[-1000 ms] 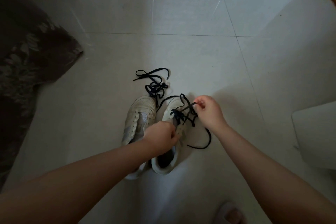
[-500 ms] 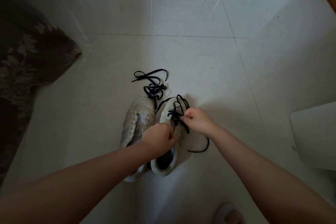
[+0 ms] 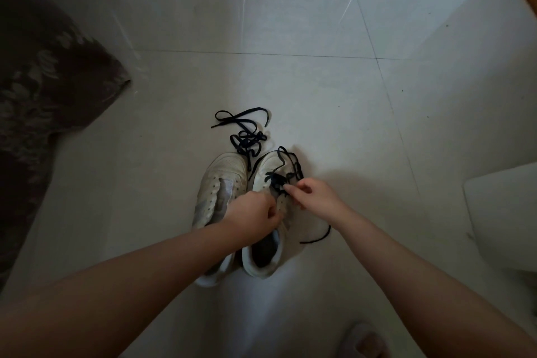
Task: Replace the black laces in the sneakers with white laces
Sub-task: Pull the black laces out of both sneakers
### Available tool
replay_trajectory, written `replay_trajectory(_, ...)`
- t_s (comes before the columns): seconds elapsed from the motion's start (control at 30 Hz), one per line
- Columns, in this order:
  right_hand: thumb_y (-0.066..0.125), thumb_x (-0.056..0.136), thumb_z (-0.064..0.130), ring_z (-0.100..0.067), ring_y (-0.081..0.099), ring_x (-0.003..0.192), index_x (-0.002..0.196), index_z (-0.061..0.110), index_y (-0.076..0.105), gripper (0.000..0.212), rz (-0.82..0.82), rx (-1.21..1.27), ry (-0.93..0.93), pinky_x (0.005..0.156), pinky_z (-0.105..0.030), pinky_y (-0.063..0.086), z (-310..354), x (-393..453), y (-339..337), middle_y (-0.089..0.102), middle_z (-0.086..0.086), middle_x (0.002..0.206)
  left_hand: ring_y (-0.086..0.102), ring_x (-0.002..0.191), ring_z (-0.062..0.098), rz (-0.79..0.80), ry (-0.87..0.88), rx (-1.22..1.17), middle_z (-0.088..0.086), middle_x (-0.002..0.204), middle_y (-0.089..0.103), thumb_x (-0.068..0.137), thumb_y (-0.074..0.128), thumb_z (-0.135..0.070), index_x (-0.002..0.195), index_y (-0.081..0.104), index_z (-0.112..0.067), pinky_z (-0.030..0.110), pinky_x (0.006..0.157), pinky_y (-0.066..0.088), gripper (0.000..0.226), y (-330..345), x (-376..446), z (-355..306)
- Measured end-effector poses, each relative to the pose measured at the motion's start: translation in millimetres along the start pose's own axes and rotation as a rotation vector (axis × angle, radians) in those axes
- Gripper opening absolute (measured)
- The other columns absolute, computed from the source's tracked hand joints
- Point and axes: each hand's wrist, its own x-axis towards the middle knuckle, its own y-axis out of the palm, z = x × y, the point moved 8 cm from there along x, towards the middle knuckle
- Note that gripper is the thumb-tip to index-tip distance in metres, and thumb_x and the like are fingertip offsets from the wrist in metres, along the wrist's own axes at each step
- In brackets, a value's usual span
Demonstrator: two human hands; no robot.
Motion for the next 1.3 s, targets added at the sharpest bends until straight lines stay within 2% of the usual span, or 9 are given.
replay_trajectory(0.2,0.062,0.09,0.02,-0.013,0.051,0.075,0.096,0.008,0.064,0.014,-0.08,-0.051,-0.068,0.057,-0.017,0.036,17,4,-6,0.054,0.005,0.075,0.051,0.063,0.017,0.003,0.0,-0.006,-0.004,0.062,0.046,0.091,0.053,-0.036,0.057,0.036,-0.023,0.025,0.055,0.04,0.04,1,0,1)
replay_trajectory(0.4,0.06,0.091,0.018,-0.02,0.053,0.076,0.089,0.01,0.064,0.009,-0.577,0.324,0.083,0.069,-0.025,0.037,-17,10,-83,0.058,-0.006,0.08,0.053,0.064,0.018,0.018,-0.008,-0.027,0.001,0.067,0.053,0.091,0.053,-0.035,0.059,0.042,-0.021,0.031,0.062,0.051,0.037,-1,1,2)
replay_trajectory(0.47,0.059,0.092,0.022,-0.02,0.055,0.071,0.083,0.014,0.061,0.012,-0.499,0.365,0.126,0.066,-0.025,0.04,-23,9,-84,0.06,-0.005,0.08,0.055,0.065,0.02,0.019,-0.013,-0.024,0.001,0.066,0.052,0.091,0.053,-0.034,0.061,0.043,-0.02,0.032,0.063,0.052,0.035,1,2,2)
replay_trajectory(0.57,0.056,0.093,0.037,-0.008,0.057,0.068,0.086,0.016,0.062,0.023,-0.101,0.276,0.223,0.059,-0.022,0.039,-21,3,-37,0.064,0.001,0.081,0.056,0.065,0.02,0.024,-0.017,-0.011,-0.001,0.064,0.05,0.09,0.053,-0.033,0.059,0.041,-0.021,0.03,0.061,0.05,0.035,3,3,2)
replay_trajectory(0.63,0.055,0.092,0.044,-0.008,0.06,0.068,0.089,0.015,0.062,0.03,0.017,0.185,0.256,0.058,-0.021,0.04,-17,-5,-16,0.066,-0.001,0.085,0.055,0.064,0.019,0.012,-0.011,-0.01,-0.001,0.064,0.05,0.09,0.053,-0.034,0.058,0.039,-0.023,0.03,0.059,0.049,0.037,2,3,1)
replay_trajectory(0.83,0.056,0.092,0.043,-0.009,0.051,0.06,0.08,0.015,0.058,0.03,0.056,0.128,0.23,0.049,-0.019,0.034,-4,-9,-3,0.056,0.001,0.072,0.055,0.066,0.021,-0.009,-0.008,-0.014,0.0,0.066,0.051,0.09,0.053,-0.033,0.058,0.04,-0.021,0.025,0.057,0.041,0.036,0,2,0)
replay_trajectory(0.97,0.061,0.089,0.025,-0.01,0.042,0.057,0.069,0.015,0.057,0.023,0.107,0.121,0.164,0.049,-0.022,0.028,7,-2,7,0.05,0.002,0.063,0.053,0.065,0.018,-0.021,-0.01,-0.015,-0.002,0.067,0.05,0.089,0.053,-0.032,0.062,0.043,-0.02,0.026,0.058,0.042,0.032,0,1,2)
replay_trajectory(1.17,0.053,0.09,0.018,-0.016,0.034,0.057,0.067,0.006,0.053,0.025,-0.444,0.343,0.287,0.052,-0.027,0.024,-28,5,-65,0.043,-0.008,0.068,0.052,0.063,0.016,-0.007,0.002,-0.027,-0.004,0.062,0.047,0.091,0.052,-0.034,0.06,0.04,-0.021,0.027,0.058,0.045,0.036,1,2,2)
replay_trajectory(1.3,0.057,0.093,0.03,-0.011,0.046,0.057,0.072,0.015,0.058,0.027,-0.184,0.43,0.333,0.055,-0.023,0.031,-35,-3,-37,0.054,0.001,0.066,0.05,0.06,0.015,-0.017,0.009,-0.021,-0.005,0.06,0.044,0.091,0.052,-0.034,0.058,0.036,-0.023,0.025,0.056,0.042,0.038,3,2,3)
